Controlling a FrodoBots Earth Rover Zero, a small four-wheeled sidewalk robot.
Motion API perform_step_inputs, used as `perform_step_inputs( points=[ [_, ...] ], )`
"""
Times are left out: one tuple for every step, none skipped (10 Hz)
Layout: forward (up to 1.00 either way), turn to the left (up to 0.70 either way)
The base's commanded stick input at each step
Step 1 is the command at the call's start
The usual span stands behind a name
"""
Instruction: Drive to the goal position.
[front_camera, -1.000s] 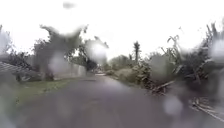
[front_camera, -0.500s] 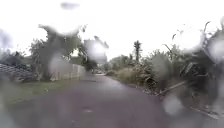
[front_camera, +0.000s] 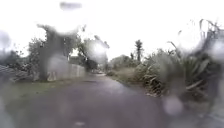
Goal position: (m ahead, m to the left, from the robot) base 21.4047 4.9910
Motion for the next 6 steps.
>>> perform_step_inputs(
  points=[
    [0.85,0.0],
    [0.85,0.0],
    [0.85,0.0],
    [0.85,0.0],
    [0.85,0.0],
    [0.85,0.0]
  ],
)
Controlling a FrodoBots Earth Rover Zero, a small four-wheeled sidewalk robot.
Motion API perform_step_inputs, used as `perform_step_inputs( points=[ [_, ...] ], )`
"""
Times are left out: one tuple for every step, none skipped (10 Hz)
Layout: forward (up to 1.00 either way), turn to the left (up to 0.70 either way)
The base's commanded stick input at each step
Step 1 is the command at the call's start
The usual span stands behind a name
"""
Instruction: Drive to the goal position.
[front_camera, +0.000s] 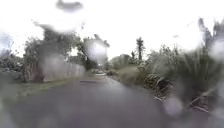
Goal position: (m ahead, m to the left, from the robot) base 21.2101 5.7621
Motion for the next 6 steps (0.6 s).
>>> perform_step_inputs(
  points=[
    [0.85,0.0],
    [0.85,0.0],
    [0.85,0.0],
    [0.85,0.0],
    [0.85,0.0],
    [0.85,0.0]
  ],
)
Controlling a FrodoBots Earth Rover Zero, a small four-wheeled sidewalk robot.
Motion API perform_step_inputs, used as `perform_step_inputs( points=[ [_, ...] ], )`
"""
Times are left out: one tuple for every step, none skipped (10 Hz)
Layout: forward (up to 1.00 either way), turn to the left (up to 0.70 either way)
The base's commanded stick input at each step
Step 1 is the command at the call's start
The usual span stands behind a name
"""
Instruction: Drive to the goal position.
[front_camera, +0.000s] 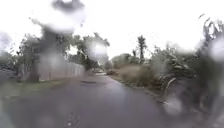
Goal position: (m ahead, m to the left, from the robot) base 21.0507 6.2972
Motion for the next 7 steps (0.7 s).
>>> perform_step_inputs(
  points=[
    [0.85,0.0],
    [0.85,0.0],
    [0.85,0.0],
    [0.85,0.0],
    [0.85,0.0],
    [0.85,0.0],
    [0.85,0.0]
  ],
)
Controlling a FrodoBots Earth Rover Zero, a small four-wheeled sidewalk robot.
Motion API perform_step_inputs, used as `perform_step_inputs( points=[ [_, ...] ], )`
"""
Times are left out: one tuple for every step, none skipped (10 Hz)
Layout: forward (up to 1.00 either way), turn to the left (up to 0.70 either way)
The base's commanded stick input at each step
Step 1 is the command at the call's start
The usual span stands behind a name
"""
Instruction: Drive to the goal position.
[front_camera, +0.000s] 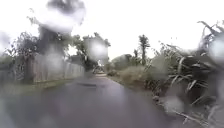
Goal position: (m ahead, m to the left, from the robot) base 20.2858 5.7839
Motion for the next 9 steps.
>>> perform_step_inputs(
  points=[
    [0.85,0.0],
    [0.85,0.0],
    [0.85,0.0],
    [0.85,0.0],
    [0.85,0.0],
    [0.85,0.0],
    [0.85,0.0],
    [0.85,0.06],
    [0.85,0.21]
  ],
)
